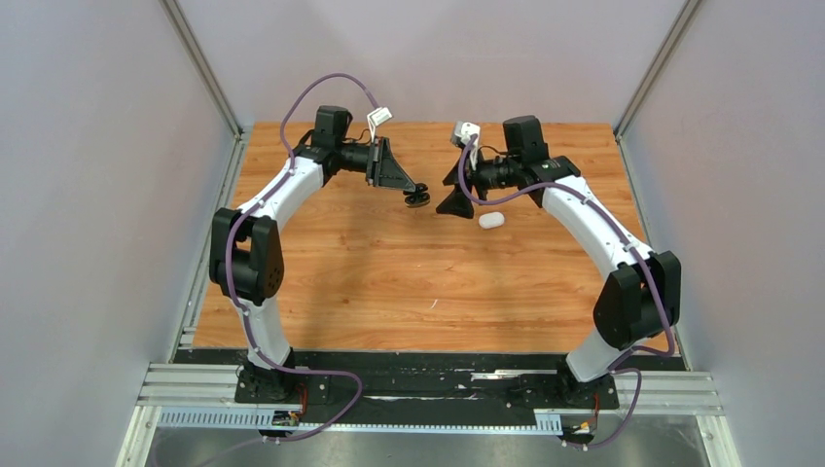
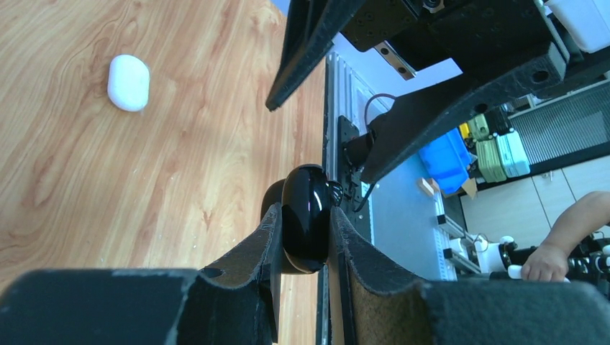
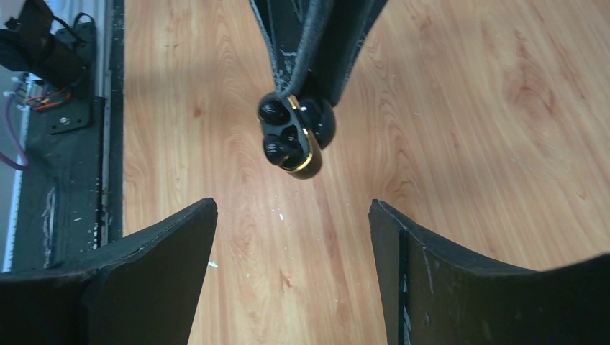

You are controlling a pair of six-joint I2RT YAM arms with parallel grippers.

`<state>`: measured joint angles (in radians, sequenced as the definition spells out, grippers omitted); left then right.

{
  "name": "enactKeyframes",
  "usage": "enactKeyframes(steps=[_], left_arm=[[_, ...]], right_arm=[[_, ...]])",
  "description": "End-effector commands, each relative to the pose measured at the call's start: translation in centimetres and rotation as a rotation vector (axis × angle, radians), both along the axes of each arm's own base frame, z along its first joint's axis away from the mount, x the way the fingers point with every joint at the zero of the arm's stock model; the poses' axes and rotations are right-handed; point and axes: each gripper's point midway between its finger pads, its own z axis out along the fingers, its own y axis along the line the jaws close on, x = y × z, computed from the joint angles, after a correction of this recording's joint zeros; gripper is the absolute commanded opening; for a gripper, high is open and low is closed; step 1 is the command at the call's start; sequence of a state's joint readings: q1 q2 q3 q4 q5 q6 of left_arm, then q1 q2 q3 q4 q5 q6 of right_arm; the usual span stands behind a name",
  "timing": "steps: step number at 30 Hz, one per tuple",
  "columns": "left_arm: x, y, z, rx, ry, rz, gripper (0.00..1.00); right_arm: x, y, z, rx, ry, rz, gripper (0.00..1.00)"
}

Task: Insert the wireless bluetooth earbuds into the charging case
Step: Place the earbud in the charging case, then place the charging case at the center of the board.

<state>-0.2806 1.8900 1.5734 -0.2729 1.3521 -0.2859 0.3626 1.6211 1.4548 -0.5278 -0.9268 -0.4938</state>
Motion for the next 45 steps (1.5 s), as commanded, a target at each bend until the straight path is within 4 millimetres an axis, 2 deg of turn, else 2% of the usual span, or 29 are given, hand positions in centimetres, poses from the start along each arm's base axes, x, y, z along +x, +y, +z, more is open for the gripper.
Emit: enactKeyframes(steps=[1,6,13,35,40,42,45], left_arm=[[-0.6,0.3,1.7,-0.017,-0.079,-0.009,0.0],[-1.0,0.3,1.6,-0.014,-0.089,-0.01,0.0],[-1.5,0.3,1.7,-0.016,-0.107,-0.023,0.0],[-1.4,0.1,1.6,-0.02,-0.101,-0.029,0.0],[-1.3,0.1,1.4,-0.016,-0.08,-0.025,0.0],[-1.1,0.2,1.2,-0.011,-0.069,-0.017,0.0],[-0.7,0.4,0.4,0.004,-0.056,0.004,0.0]], right_arm=[[-1.3,1.1,2.7,0.075,0.01,0.078,0.77],[-0.5,1.9,2.5,0.085,0.07,0.073,0.76],[0.9,2.5,1.6,0.092,0.146,0.023,0.7],[3.3,3.5,0.2,0.071,0.145,-0.047,0.65],[3.1,3.0,0.9,0.071,0.128,-0.063,0.67],[2.4,2.3,1.8,0.089,0.116,-0.041,0.69],[1.5,0.6,1.8,0.091,0.11,-0.034,0.73]])
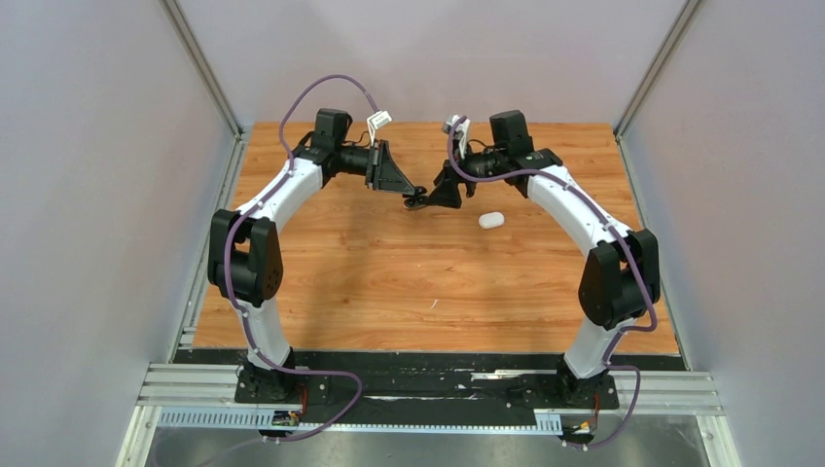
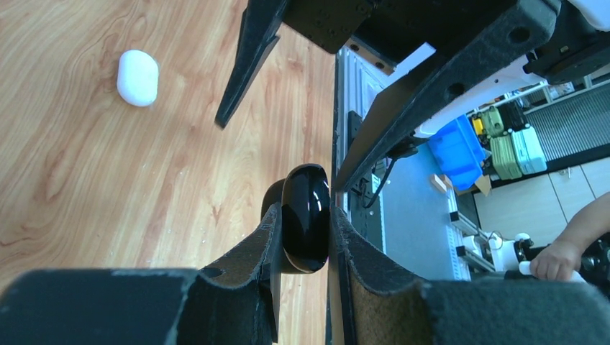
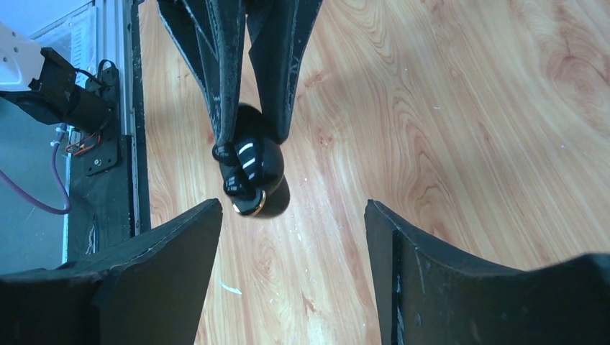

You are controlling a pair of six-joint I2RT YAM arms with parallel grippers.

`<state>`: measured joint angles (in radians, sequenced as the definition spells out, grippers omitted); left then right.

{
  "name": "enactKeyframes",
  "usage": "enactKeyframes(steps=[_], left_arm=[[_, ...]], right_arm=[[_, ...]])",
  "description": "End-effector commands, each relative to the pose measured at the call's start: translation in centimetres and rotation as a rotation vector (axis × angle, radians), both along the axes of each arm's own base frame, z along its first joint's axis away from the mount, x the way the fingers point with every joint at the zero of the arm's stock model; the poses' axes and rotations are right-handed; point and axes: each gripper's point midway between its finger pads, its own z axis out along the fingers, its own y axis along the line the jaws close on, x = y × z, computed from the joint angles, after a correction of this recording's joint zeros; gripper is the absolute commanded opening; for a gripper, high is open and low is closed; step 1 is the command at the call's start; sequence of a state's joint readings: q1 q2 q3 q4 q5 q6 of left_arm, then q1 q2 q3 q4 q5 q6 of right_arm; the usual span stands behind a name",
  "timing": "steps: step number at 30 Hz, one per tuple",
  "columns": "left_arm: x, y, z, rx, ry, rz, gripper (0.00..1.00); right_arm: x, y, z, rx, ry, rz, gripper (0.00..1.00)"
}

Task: Insert the wireless bluetooth earbuds into the charging case
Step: Place the charging case at the center of the board.

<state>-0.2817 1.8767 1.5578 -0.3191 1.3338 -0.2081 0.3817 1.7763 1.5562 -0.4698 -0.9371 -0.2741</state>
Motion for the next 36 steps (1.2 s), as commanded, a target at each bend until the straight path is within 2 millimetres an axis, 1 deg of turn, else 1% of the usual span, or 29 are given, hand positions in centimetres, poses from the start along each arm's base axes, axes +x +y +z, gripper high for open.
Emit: enactKeyframes(steps=[1,3,5,6,8,9,11,12,13,14,15,16,17,18,19,20,21,24,25,26,27,28,30,31,32,33,34,35,36], left_arm=[[-0.2,0.2,0.6,-0.004,-0.02,0.005,0.0],[0.2,0.4,-1.0,0.016,0.029,0.013,0.0],[0.2,0.4,-3.2,0.038,0.094,0.008,0.0],[0.0,0.5,-4.6,0.058,0.144,0.006,0.0],[-0.1,0.6,-6.9,0.088,0.142,-0.004,0.0],[-0.2,0.7,-7.7,0.105,0.163,-0.001,0.0],[-0.2,0.8,-10.0,0.13,0.215,-0.009,0.0],[-0.1,0.8,-10.5,0.132,0.199,-0.016,0.0],[-0.3,0.9,-11.8,0.15,0.252,-0.022,0.0],[0.0,0.8,-12.0,0.15,0.232,-0.031,0.0],[-0.5,1.0,-13.5,0.17,0.302,-0.041,0.0],[-0.2,1.0,-13.8,0.17,0.277,-0.054,0.0],[-0.8,1.2,-15.2,0.186,0.359,-0.067,0.0],[-0.5,1.1,-15.3,0.176,0.342,-0.08,0.0],[-1.1,1.3,-16.4,0.187,0.421,-0.091,0.0],[-0.7,1.2,-16.4,0.182,0.39,-0.103,0.0],[-1.3,1.4,-17.4,0.203,0.443,-0.111,0.0],[-1.2,1.8,-18.7,0.248,0.404,-0.116,0.0],[-0.7,2.0,-19.3,0.279,0.356,-0.104,0.0],[-1.1,2.4,-20.3,0.325,0.363,-0.092,0.0],[-0.4,2.4,-20.4,0.331,0.306,-0.076,0.0],[-0.7,2.8,-21.3,0.37,0.312,-0.059,0.0],[-0.3,3.1,-22.0,0.404,0.263,-0.031,0.0],[0.4,3.0,-21.7,0.399,0.206,-0.015,0.0],[0.6,3.1,-22.2,0.4,0.18,0.001,0.0],[0.1,3.2,-21.9,0.397,0.171,0.011,0.01],[1.1,3.0,-20.8,0.374,0.083,0.033,0.03],[0.4,3.2,-21.3,0.38,0.095,0.044,0.14],[1.5,3.1,-20.2,0.365,0.004,0.07,0.2]], right_arm=[[-1.0,-2.6,2.9,0.043,-0.074,0.002,0.73],[-1.2,-3.9,2.3,0.045,-0.025,-0.018,0.73],[-1.3,-4.9,2.0,0.047,0.004,-0.044,0.73],[-1.4,-5.3,1.6,0.04,0.007,-0.055,0.73],[-1.6,-5.9,1.1,0.02,-0.008,-0.071,0.74],[-1.7,-6.1,0.8,0.01,-0.013,-0.075,0.74],[-1.9,-6.3,0.3,-0.003,-0.013,-0.083,0.74],[-1.9,-6.4,0.1,-0.006,-0.009,-0.086,0.74],[-1.9,-6.4,0.0,-0.009,-0.005,-0.087,0.74],[-2.0,-6.4,-0.2,-0.011,-0.001,-0.087,0.74],[-2.0,-6.4,-0.2,-0.012,0.0,-0.087,0.74],[-1.9,-6.4,-0.3,-0.013,0.003,-0.088,0.74],[-1.9,-6.5,-0.4,-0.015,0.005,-0.09,0.74],[-1.9,-6.4,-0.4,-0.015,0.007,-0.089,0.75],[-1.8,-6.5,-0.4,-0.016,0.006,-0.089,0.75],[-1.7,-6.5,-0.3,-0.019,0.003,-0.089,0.75],[-1.7,-6.5,-0.3,-0.021,0.001,-0.09,0.75],[-1.5,-6.5,-0.5,-0.03,-0.002,-0.093,0.75],[-1.5,-6.6,-0.6,-0.033,-0.001,-0.095,0.75],[-1.5,-6.6,-0.7,-0.034,-0.001,-0.095,0.75],[-1.5,-6.6,-0.7,-0.036,0.0,-0.096,0.75],[-1.5,-6.6,-0.7,-0.036,-0.002,-0.095,0.75],[-1.5,-6.6,-0.7,-0.037,0.001,-0.095,0.75],[-1.4,-6.6,-0.8,-0.037,-0.002,-0.095,0.75],[-1.4,-6.6,-0.8,-0.038,-0.003,-0.094,0.75],[-1.4,-6.6,-0.8,-0.04,-0.004,-0.093,0.75],[-1.3,-6.7,-0.9,-0.044,-0.009,-0.096,0.75],[-1.3,-6.7,-0.9,-0.046,-0.011,-0.095,0.75],[-1.2,-6.7,-1.0,-0.049,-0.012,-0.096,0.75]])
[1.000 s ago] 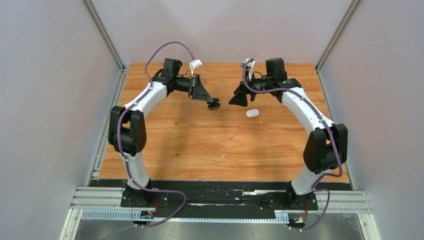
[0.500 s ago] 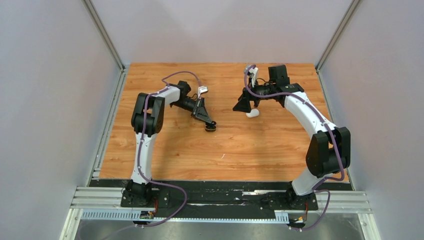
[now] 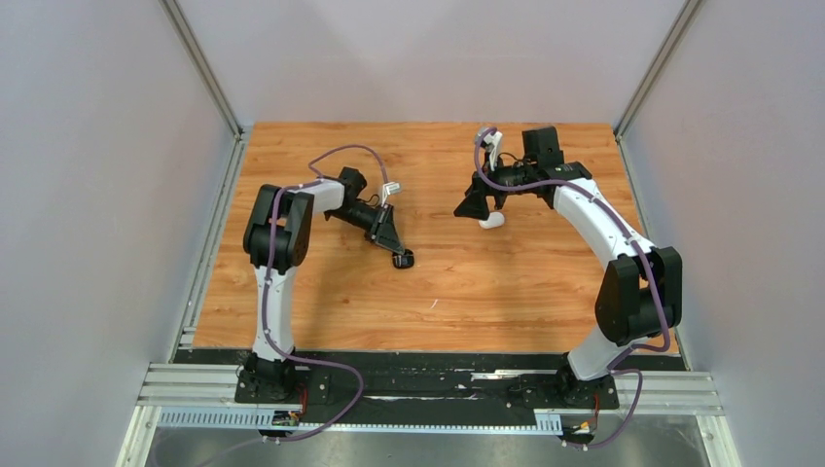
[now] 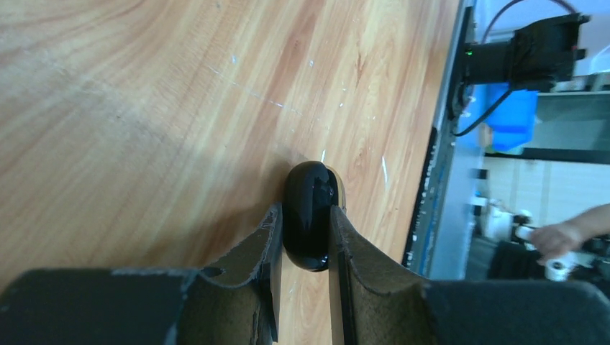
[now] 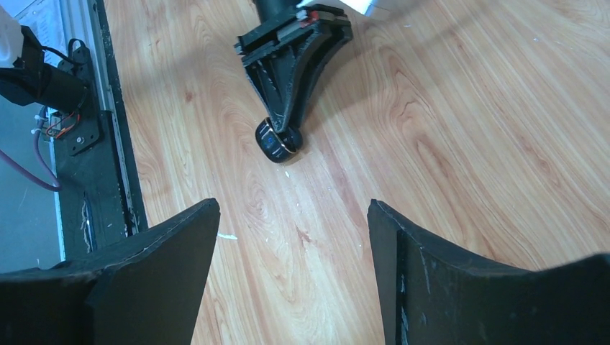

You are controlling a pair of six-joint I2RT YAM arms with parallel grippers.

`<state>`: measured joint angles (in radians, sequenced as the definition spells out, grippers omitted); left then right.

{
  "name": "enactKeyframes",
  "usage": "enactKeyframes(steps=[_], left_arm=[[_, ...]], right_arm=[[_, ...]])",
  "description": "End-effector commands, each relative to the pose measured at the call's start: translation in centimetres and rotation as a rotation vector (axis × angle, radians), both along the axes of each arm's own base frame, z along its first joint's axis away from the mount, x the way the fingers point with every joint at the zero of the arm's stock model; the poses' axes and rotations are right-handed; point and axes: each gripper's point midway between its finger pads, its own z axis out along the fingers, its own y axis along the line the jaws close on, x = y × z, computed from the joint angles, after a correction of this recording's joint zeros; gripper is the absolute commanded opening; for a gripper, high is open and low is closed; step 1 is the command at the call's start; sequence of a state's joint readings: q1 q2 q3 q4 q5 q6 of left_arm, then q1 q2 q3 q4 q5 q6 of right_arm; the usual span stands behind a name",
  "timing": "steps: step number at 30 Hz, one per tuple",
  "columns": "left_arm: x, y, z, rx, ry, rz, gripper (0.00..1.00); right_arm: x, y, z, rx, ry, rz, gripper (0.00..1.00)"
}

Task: Insert the wireless bluetooth earbuds into the charging case
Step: Place the charging case at the center of the board.

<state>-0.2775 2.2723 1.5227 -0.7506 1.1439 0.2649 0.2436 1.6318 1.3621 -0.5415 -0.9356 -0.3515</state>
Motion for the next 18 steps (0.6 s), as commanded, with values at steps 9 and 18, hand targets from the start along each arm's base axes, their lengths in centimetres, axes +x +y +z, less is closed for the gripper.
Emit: enactKeyframes(steps=[9,18], left_arm=[[6.2,0.8,6.0,0.025,-0.537,0.153,0.69],[10.7,4.5,18.7,0.179,-0.925,0.42,0.83]], right_arm=[[0.4,0.1,1.2,-0.004,-0.06,0.017,0.75],[6.2,-5.5,6.3,-0.142,-0.159,-0.446,1.0]])
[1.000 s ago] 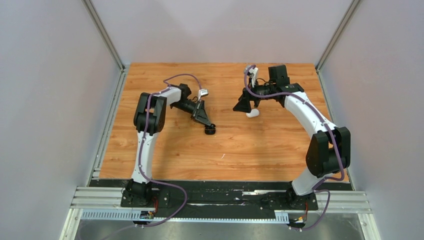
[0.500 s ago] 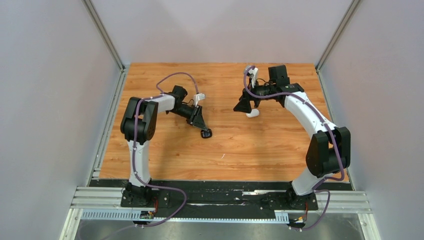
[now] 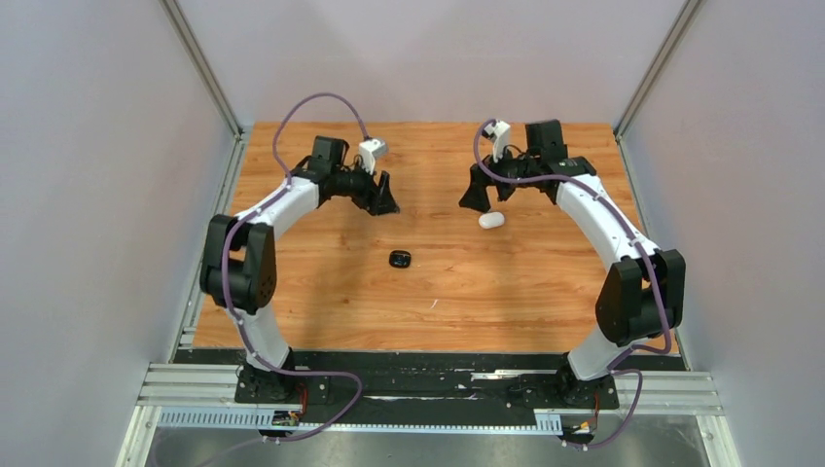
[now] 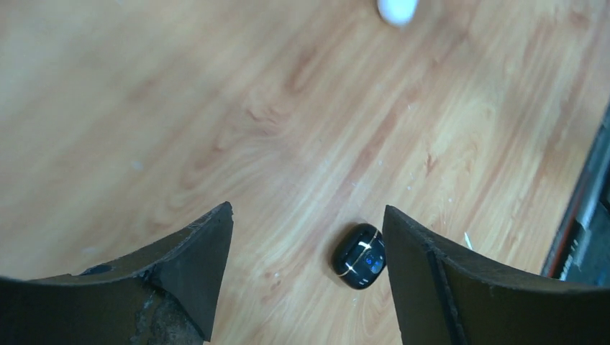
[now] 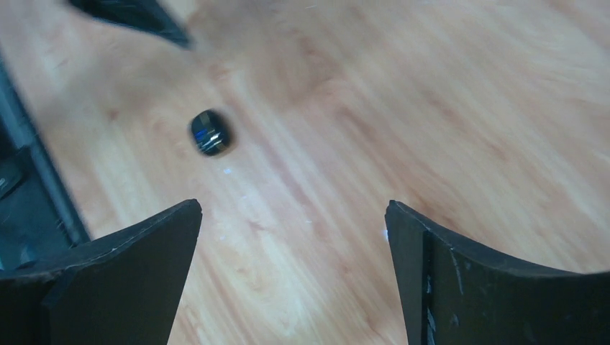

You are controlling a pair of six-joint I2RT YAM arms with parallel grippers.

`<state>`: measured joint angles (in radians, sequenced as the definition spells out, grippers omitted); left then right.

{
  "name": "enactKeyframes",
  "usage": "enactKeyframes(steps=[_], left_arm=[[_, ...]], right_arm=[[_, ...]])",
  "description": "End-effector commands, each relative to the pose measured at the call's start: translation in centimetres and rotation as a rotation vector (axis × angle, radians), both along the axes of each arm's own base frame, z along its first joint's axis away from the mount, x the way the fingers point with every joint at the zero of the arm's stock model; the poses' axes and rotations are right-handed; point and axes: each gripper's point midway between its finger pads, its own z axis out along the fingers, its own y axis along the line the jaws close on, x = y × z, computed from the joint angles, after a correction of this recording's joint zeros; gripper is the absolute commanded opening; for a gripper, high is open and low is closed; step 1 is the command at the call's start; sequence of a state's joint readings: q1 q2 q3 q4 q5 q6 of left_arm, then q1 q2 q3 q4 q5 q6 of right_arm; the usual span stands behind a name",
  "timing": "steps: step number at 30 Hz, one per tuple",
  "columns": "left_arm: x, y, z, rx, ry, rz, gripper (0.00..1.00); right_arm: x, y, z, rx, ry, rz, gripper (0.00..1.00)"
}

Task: Insert the wireless bluetooth earbuds into the charging case
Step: Reset both arms

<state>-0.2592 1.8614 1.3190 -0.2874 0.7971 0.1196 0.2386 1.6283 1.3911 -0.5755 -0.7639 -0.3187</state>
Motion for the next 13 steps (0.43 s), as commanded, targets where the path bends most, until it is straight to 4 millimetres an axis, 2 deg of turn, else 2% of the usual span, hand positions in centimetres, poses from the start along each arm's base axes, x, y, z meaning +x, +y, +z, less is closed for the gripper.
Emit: enactKeyframes(steps=[1,2,3,5,6,7,8,9,10,11,13], left_arm=[[3.5,3.0,12.2,0.048,-0.382,0.211,0.88],[3.4,3.4,12.9,0.057,-0.402,0.231,0.97],[3.4,4.4,14.3,0.079,-0.435,0.29,0.98],[3.3,6.0,15.4,0.105,-0.437,0.399,1.0],[3.1,6.5,15.3,0.11,-0.421,0.436,1.0],[3.0,7.6,16.1,0.129,-0.439,0.502,1.0],[2.7,8.2,15.4,0.137,-0.416,0.544,1.0],[2.6,9.1,16.2,0.138,-0.439,0.599,1.0],[2.2,9.4,15.5,0.138,-0.421,0.623,1.0],[2.0,9.6,16.0,0.131,-0.433,0.637,1.0],[1.5,9.6,15.8,0.127,-0.426,0.628,1.0]], right_arm=[[5.5,-4.8,7.9,-0.06,-0.2,-0.387,1.0],[6.4,-5.6,8.8,-0.064,-0.227,-0.465,1.0],[7.2,-6.4,9.7,-0.064,-0.255,-0.532,1.0],[8.1,-7.7,11.2,-0.05,-0.308,-0.639,1.0],[8.6,-8.2,12.2,-0.029,-0.349,-0.691,1.0],[8.9,-8.7,12.4,-0.023,-0.368,-0.726,1.0],[9.1,-9.0,12.3,-0.018,-0.377,-0.749,1.0],[9.2,-9.1,12.1,-0.016,-0.379,-0.761,1.0],[9.5,-9.0,11.8,-0.019,-0.377,-0.764,1.0],[9.6,-8.9,11.4,-0.028,-0.374,-0.762,1.0],[9.8,-8.6,10.9,-0.043,-0.376,-0.751,1.0]])
